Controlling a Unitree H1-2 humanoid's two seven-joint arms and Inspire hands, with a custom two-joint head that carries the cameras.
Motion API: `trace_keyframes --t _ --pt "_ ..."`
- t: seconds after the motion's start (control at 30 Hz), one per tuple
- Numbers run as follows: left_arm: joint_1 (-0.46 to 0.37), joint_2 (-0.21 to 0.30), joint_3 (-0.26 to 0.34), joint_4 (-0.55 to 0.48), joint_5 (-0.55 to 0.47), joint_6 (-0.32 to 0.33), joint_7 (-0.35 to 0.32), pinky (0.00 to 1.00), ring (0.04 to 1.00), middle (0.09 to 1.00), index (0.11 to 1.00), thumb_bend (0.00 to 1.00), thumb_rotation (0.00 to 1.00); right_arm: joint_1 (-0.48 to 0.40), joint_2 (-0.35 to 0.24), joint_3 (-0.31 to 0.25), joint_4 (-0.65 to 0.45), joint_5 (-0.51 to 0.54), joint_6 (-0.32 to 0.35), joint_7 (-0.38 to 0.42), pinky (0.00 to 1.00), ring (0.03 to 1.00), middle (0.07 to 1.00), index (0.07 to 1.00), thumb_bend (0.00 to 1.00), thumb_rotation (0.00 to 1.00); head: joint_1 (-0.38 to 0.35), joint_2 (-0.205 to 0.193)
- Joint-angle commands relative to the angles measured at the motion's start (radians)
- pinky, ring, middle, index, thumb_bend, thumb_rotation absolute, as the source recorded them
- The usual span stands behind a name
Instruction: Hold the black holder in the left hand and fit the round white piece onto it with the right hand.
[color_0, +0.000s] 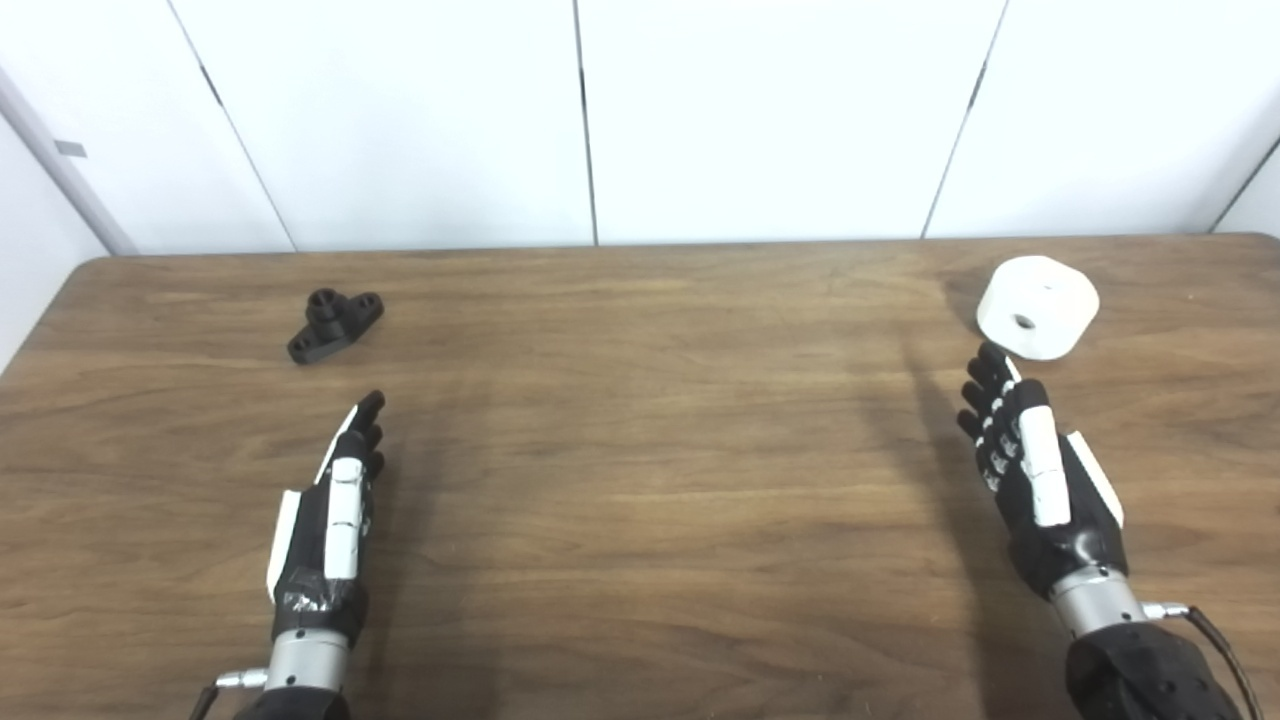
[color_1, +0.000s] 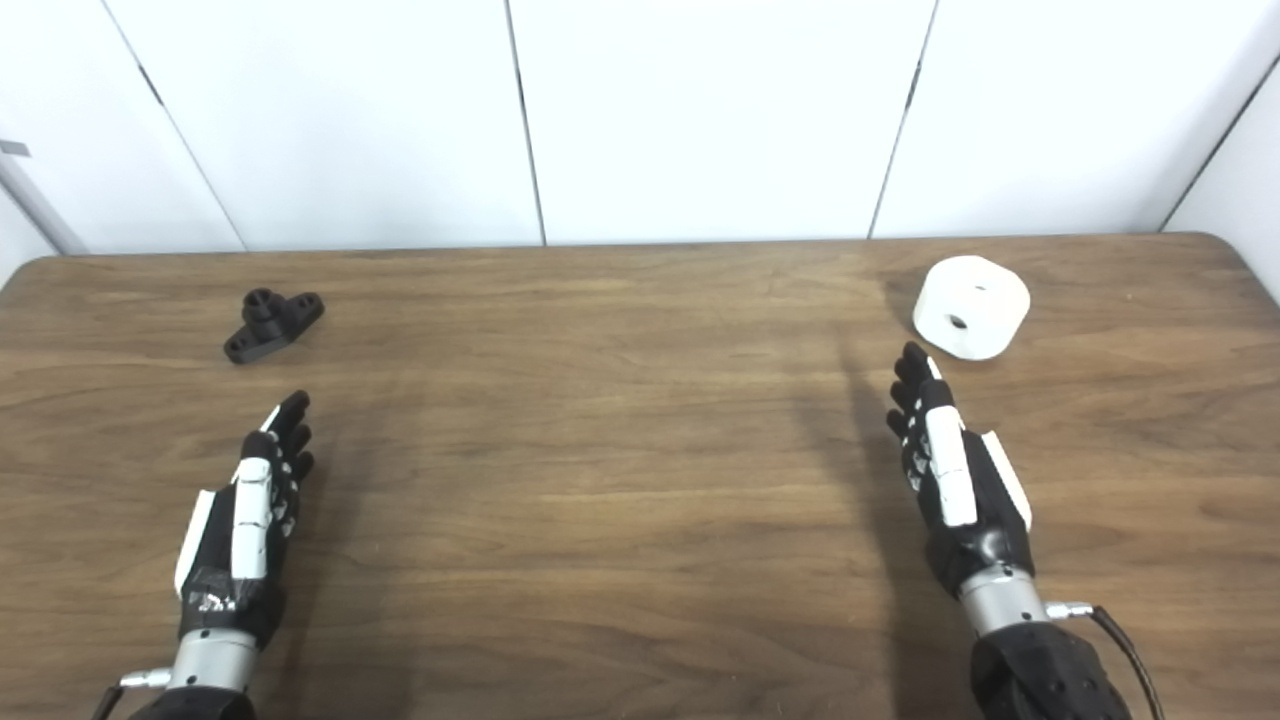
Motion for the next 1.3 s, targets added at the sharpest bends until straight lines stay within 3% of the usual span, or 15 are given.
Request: trace_keyframes --t 0.0,0.3,0.5,0.77,1.0,1.27 --pt "-0.007 0.011 0.002 -0.027 -0.008 -0.023 -0.002 1.00 1.000 1.000 0.957 0.56 1.00 -0.014 -0.003 -0.005 -0.033 0.006 -0.029 -0.004 1.00 1.000 1.000 1.000 0.61 1.00 0.000 0.000" --pt "-0.006 0.014 0.003 -0.029 -0.010 -0.021 -0.004 1.00 1.000 0.999 0.951 0.56 1.00 -0.014 0.000 -0.002 -0.040 0.003 -0.021 -0.007 1.00 1.000 1.000 1.000 0.61 1.00 -0.004 0.002" --pt "-0.002 -0.003 -0.005 -0.020 0.018 -0.039 0.013 1.00 1.000 0.983 0.938 0.54 1.00 -0.008 -0.010 -0.008 -0.026 0.002 -0.044 -0.001 1.00 1.000 1.000 1.000 0.62 1.00 0.078 -0.036" --pt "0.016 -0.029 -0.049 0.011 0.044 -0.077 0.014 1.00 1.000 0.994 0.951 0.51 1.00 0.007 -0.044 -0.025 0.027 0.030 -0.095 0.030 1.00 1.000 1.000 1.000 0.60 1.00 0.245 -0.141" --pt "0.024 -0.040 -0.072 0.042 0.083 -0.122 0.031 1.00 1.000 0.994 0.954 0.46 1.00 0.010 -0.053 -0.020 0.036 0.047 -0.099 0.042 1.00 1.000 1.000 1.000 0.64 1.00 0.281 -0.195" --pt "0.027 -0.047 -0.089 0.078 0.107 -0.150 0.051 1.00 1.000 0.996 0.946 0.52 0.97 0.019 -0.046 -0.013 0.070 0.019 -0.150 0.024 1.00 1.000 1.000 1.000 0.61 1.00 0.286 -0.246"
